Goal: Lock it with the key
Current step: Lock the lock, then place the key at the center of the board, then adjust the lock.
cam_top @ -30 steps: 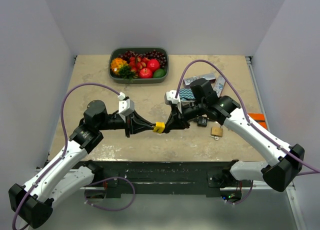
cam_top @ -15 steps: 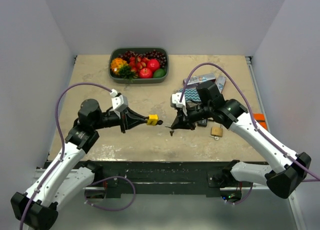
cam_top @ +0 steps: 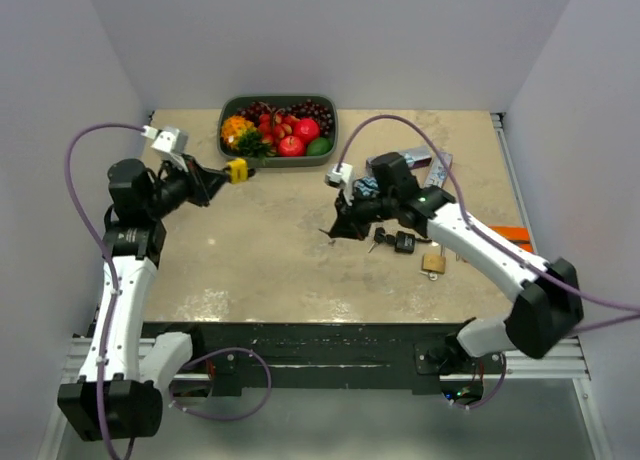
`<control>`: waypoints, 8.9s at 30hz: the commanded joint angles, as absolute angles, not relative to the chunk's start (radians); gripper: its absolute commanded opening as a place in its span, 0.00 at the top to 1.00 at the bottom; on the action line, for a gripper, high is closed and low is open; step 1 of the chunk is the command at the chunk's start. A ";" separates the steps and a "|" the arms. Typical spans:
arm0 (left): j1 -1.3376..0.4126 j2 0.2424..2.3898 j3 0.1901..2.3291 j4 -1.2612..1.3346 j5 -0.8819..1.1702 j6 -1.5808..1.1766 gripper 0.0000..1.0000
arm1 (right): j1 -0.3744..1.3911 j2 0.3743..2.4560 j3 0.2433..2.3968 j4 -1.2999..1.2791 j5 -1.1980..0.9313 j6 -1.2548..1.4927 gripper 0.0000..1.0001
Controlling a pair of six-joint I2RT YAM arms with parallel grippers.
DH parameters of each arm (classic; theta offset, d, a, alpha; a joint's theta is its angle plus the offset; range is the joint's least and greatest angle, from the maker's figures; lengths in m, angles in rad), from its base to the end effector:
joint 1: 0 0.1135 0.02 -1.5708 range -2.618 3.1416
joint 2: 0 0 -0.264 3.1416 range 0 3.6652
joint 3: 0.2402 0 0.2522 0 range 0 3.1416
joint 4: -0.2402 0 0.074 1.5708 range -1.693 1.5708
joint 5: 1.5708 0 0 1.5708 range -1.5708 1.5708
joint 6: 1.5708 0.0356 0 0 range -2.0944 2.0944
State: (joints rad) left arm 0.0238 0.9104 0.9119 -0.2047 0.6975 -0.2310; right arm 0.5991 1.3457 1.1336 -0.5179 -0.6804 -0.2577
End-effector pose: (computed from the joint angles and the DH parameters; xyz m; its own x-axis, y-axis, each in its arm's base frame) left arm 0.2026 -0.0181 0.3619 -0.3362 -0.1835 -0.9237 0.5483 0.7594 -0.3504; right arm 0.2260 0.1814 0.3101 -0.3222 -0.4599 -0.8275 -0.9386 0.2693 0.2158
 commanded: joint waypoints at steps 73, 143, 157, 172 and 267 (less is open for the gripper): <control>-0.345 1.048 0.973 -0.249 1.482 -0.132 1.00 | 0.930 0.856 0.882 -0.256 -0.637 -0.865 0.01; -0.529 1.091 0.919 -0.205 1.281 -0.123 1.00 | 0.999 1.023 1.032 -0.301 -0.650 -0.831 0.57; -0.534 1.060 0.908 -0.273 1.065 -0.060 1.00 | 0.999 1.042 1.048 -0.249 -0.646 -0.689 0.57; -0.558 1.034 0.878 -0.295 1.023 -0.037 1.00 | 0.943 1.084 1.055 -0.103 -0.658 -0.479 0.68; -0.370 1.058 0.909 -0.421 1.290 0.061 1.00 | 0.933 0.948 0.962 -0.261 -0.505 -0.451 0.15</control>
State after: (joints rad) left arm -0.4328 1.0401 0.7994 -0.1822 1.2594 -0.2314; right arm 0.9360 0.9916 0.9165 -0.2214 -0.6075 -0.5800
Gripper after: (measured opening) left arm 0.076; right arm 0.812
